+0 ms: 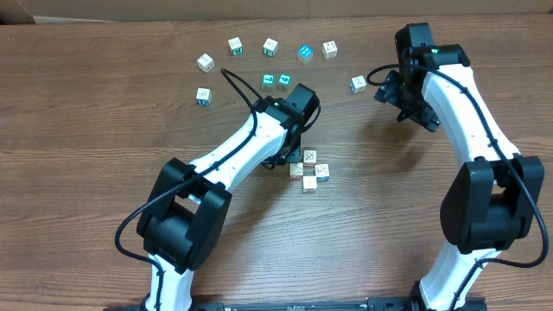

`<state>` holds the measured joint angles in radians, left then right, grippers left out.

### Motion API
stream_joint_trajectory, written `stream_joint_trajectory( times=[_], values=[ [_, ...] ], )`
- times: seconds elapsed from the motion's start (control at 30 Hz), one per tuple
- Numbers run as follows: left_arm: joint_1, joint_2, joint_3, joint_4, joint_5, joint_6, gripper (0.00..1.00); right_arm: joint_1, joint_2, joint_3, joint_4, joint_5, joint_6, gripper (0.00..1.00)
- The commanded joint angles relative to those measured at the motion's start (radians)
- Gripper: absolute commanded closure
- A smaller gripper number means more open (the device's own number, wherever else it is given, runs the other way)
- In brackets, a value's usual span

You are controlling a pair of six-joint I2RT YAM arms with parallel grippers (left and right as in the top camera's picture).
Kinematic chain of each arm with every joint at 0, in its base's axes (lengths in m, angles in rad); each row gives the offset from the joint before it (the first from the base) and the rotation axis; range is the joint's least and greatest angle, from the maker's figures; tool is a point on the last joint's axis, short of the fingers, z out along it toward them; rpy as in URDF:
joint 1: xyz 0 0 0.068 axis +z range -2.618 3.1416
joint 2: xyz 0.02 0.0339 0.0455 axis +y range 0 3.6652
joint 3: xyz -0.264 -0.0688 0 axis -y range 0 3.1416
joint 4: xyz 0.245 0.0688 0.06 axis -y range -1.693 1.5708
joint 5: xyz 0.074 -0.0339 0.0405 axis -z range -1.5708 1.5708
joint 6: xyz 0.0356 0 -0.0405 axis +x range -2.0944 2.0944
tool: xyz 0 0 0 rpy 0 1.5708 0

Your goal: Form a circle

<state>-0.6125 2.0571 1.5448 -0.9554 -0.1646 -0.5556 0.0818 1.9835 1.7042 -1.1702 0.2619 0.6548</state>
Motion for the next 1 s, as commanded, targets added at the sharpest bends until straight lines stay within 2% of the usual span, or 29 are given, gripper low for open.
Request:
stream_joint_trajectory(
  times=[0.0,0.3,0.97],
  values=[
    [0.01,-0.015,-0.024,0.032,0.009,-0.021,0.96,0.002,-0.029,0.018,0.003,0.006,0.003,0.0],
    [0.009,-0.014,-0.047,0.053,0.01,-0.021,0.96,0.002,-0.029,0.018,0.003,0.006,0.003,0.0],
    [0.009,-0.013,-0.121,0.13,0.119,-0.021,0.96,0.002,-0.029,0.018,0.003,0.006,0.003,0.0]
  ],
)
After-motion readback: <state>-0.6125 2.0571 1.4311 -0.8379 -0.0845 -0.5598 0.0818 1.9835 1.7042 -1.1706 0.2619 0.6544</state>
